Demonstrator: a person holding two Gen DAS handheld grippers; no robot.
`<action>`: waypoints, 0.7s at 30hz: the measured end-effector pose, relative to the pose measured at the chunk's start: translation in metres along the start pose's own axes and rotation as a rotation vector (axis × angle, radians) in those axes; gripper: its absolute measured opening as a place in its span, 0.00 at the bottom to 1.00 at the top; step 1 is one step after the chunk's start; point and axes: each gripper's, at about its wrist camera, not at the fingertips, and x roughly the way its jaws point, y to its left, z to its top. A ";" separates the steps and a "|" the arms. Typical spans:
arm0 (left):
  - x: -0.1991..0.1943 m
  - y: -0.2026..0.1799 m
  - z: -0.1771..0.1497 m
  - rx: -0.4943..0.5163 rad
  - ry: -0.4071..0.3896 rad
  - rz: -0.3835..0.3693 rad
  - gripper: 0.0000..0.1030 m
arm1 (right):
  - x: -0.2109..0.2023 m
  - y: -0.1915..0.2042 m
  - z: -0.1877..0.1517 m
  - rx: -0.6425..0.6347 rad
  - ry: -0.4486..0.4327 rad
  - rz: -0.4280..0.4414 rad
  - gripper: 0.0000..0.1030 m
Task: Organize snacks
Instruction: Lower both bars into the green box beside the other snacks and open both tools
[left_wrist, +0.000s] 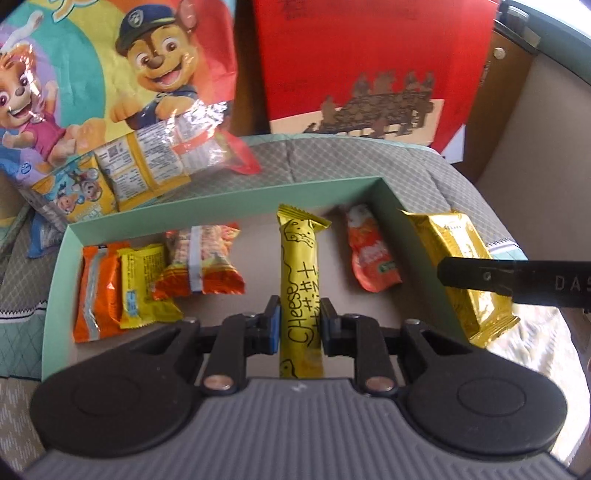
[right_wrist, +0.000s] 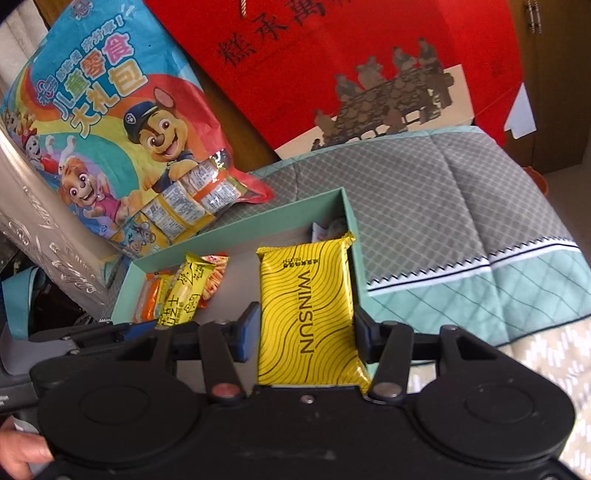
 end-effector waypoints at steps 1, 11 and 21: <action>0.005 0.005 0.004 -0.011 0.004 0.000 0.20 | 0.011 0.005 0.006 -0.001 0.008 -0.001 0.49; 0.047 0.027 0.031 -0.068 0.016 -0.020 0.20 | 0.080 0.022 0.042 0.008 0.044 -0.014 0.49; 0.048 0.026 0.038 -0.085 -0.033 0.008 0.74 | 0.083 0.021 0.051 0.004 -0.007 -0.036 0.86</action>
